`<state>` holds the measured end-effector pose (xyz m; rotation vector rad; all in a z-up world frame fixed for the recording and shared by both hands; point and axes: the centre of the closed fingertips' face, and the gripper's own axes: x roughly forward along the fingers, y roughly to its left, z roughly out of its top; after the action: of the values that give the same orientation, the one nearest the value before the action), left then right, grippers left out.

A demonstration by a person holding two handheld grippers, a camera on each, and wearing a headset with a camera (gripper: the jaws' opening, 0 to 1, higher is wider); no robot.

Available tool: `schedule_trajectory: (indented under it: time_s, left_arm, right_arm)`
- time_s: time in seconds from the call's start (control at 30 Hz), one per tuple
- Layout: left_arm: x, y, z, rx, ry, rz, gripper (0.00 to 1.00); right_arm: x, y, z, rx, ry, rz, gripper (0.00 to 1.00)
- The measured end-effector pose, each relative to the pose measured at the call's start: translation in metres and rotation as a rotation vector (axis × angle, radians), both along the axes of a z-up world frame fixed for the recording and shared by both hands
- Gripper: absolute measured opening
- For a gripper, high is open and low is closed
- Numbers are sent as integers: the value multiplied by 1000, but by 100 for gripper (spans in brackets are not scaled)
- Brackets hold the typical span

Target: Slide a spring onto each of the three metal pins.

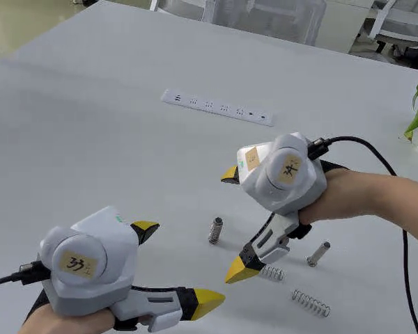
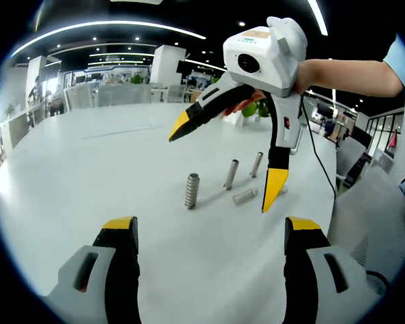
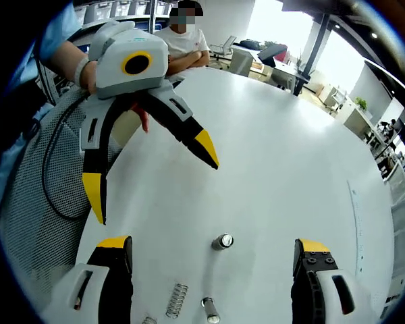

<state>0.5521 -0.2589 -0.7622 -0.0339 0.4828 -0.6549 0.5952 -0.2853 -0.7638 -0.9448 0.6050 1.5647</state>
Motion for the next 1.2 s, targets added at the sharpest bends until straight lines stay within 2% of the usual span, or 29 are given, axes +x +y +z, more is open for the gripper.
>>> schedule_trajectory:
  time_s: [0.07,0.27,0.43,0.5,0.63,0.9,1.2]
  left_arm:
    - [1,0,-1,5,3,-8,87]
    - [-2,-2,-5,16,8,-38,86]
    - [-3,-5,-4,27,2,-68,84]
    - [-3,-7,-3,31,-3,-82,84]
    - [-2,-9,-2,41,-12,-92,84]
    - [2,-14,0,52,-28,-119,83]
    - [5,-20,0,71,-27,-157,84]
  right_arm:
    - [-1,-5,1,19,13,-29,99]
    - [-2,-19,4,60,13,-83,99]
    - [-4,-31,11,109,14,-137,99]
    - [-3,-37,14,129,-6,-160,99]
    - [-3,-51,17,174,4,-226,99]
    - [-9,-77,12,206,25,-322,99]
    - [-15,-113,11,233,36,-434,99]
